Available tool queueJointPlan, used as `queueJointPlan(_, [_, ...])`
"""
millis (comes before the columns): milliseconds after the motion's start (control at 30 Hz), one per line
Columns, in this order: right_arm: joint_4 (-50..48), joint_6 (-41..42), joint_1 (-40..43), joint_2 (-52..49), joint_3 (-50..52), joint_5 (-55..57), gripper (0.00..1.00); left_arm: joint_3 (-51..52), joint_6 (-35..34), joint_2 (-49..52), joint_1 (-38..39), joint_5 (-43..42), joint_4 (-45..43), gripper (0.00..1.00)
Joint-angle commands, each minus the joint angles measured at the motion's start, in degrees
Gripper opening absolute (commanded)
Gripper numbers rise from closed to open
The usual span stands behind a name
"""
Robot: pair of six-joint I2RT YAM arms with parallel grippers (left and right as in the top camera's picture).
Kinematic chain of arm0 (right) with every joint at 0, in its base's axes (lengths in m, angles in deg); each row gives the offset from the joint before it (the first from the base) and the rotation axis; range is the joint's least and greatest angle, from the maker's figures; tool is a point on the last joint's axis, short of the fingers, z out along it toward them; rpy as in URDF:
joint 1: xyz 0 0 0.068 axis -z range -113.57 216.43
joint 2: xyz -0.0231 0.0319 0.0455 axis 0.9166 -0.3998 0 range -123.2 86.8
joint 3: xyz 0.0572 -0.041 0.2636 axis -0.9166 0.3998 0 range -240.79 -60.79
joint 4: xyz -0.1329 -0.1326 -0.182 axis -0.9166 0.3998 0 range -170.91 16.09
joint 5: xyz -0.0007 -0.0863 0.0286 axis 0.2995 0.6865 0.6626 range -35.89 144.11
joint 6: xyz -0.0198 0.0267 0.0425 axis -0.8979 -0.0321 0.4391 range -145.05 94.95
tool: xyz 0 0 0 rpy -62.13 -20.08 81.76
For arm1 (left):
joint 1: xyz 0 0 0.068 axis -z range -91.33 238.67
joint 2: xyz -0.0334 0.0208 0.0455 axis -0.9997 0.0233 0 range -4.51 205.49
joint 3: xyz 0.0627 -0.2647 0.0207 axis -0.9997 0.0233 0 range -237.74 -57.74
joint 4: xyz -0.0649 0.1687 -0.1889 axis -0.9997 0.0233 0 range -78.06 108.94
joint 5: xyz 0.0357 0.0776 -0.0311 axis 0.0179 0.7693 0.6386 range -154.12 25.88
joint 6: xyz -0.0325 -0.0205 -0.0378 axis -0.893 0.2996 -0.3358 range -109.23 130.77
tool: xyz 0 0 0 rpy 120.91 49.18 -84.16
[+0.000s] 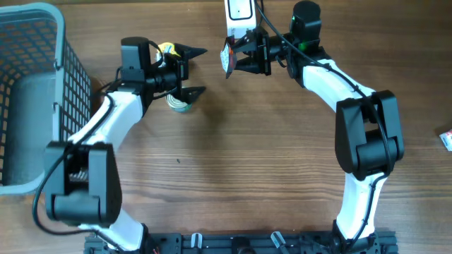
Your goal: Scan the item barcode
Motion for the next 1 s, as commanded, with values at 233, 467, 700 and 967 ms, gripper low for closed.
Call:
queueJointPlan(233, [-5.81,-0.02,0.96,0.28,-0.48,-3.06,0.27,0.00,0.15,1.31,-0.26,-7.08,-8.00,1.00])
queueJointPlan(467, [-24.81,-1.53,0.96,0.11,0.13,-2.84,0.29,-0.02,12.09,1.22,-0.26,-11.30,-16.22,1.00])
queueJointPlan(700, [-27.76,-18.34,0.96,-0.48,3.30,-3.23,0.31,-0.02,19.74,0.85,-0.26,-16.11,-22.56,1.00])
queueJointPlan(967, [-24.96,-32.83,1.62,-0.85,5.77,-3.45,0.33,-0.02,29.07,-1.57,-2.86,-15.54,-22.53,1.00])
